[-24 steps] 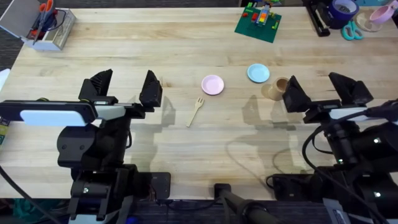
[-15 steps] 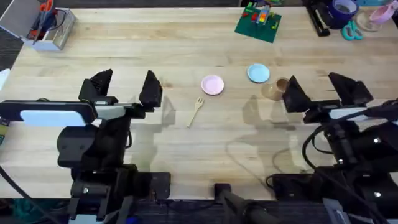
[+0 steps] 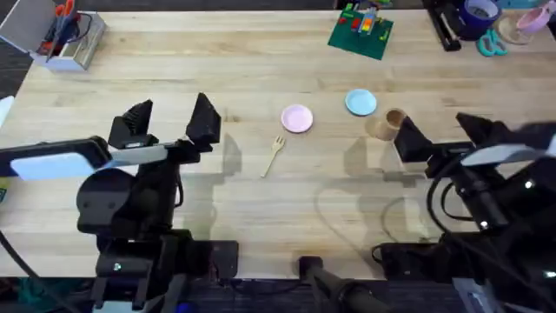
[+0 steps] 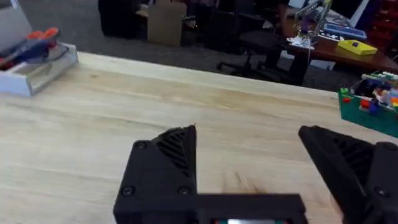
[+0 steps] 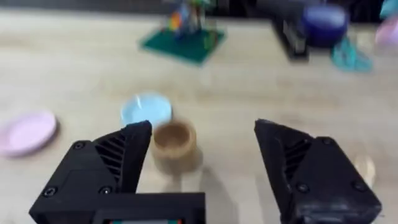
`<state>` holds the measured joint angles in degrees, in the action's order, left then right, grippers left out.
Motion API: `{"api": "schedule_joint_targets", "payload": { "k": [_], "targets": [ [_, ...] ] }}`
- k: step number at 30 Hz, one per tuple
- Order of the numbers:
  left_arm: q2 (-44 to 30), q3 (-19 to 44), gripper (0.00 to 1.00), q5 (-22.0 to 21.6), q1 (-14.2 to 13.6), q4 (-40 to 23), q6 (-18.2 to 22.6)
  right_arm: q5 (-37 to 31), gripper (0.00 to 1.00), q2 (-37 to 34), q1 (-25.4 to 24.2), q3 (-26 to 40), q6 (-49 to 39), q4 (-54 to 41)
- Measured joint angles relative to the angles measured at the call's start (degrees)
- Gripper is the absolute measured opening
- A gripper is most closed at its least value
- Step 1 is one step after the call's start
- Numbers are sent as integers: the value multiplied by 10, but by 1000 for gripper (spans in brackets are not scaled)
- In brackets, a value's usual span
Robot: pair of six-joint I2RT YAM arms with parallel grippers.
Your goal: Pick up a utensil and set it on the pink plate, then put the other utensil in the container.
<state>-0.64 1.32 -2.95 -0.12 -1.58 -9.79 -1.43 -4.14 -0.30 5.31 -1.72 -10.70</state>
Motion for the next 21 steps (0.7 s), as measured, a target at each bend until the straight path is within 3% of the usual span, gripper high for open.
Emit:
{"api": "schedule_joint_targets", "payload": {
  "k": [5,11,15,21],
  "targets": [
    [-59,63,993,0,0,-33,-32,-7,995,-98,0,111,0,-94],
    [-198,196,993,20,0,-101,-40,-7,995,-252,0,292,14,-203],
    [-316,307,993,50,0,-165,-32,-7,995,-359,0,403,32,-280],
    [-481,498,993,92,0,-316,-26,-7,995,-481,0,561,55,-392]
  ]
}}
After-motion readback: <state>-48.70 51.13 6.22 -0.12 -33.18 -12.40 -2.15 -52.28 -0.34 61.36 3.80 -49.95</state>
